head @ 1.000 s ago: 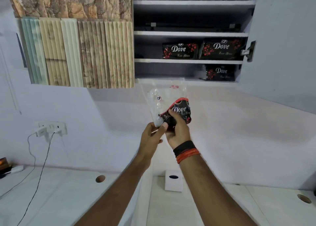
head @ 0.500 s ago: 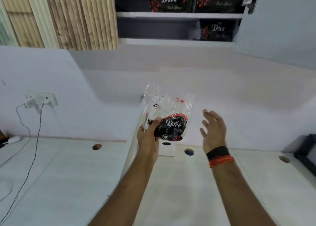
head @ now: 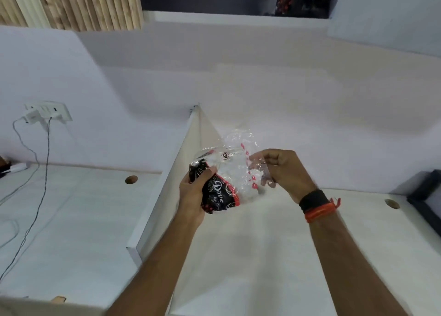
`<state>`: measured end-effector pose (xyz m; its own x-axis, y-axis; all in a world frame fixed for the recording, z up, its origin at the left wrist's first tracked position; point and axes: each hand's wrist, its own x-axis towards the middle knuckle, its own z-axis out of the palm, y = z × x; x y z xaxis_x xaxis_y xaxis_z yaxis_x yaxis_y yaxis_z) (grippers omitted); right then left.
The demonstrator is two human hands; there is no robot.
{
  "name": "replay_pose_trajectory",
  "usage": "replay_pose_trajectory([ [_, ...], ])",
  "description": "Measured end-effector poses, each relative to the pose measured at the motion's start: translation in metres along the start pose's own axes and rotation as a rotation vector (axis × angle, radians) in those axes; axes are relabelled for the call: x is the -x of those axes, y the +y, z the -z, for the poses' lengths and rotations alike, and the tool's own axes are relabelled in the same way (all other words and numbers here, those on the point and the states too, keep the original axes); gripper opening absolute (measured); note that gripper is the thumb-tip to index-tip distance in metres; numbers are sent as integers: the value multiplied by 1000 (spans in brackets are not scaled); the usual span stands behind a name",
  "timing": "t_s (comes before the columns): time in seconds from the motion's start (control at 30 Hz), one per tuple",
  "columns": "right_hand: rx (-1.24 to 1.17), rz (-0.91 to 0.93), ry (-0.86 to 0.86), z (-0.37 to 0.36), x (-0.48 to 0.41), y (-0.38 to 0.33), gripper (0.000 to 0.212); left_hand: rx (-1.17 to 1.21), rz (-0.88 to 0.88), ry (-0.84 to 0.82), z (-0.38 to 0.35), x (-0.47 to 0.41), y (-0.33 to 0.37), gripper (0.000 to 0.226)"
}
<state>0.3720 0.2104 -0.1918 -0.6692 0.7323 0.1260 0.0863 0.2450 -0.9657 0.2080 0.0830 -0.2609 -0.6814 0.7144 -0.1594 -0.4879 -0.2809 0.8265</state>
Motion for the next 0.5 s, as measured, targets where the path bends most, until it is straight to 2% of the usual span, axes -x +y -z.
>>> replay_pose_trajectory([
  [0.1,-1,-82,-46,-3,-2,15,23,-81,-11,49,6,1,-5,37],
  [0.27,17,-241,-238,-6,-12,46,43,-152,-17,89,21,-2,-19,30],
  [0.37,-39,-282,-372,-13,-18,68,26,-183,15,106,27,-4,-31,35],
  [0.4,-55,-287,-393,-16,-19,76,30,-196,24,104,29,-6,-36,36],
  [0.47,-79,-304,-379,-20,-22,92,65,-231,38,96,32,-13,-46,31],
  [0.5,-102,-319,-347,-22,-23,101,76,-256,47,91,32,-16,-51,29],
])
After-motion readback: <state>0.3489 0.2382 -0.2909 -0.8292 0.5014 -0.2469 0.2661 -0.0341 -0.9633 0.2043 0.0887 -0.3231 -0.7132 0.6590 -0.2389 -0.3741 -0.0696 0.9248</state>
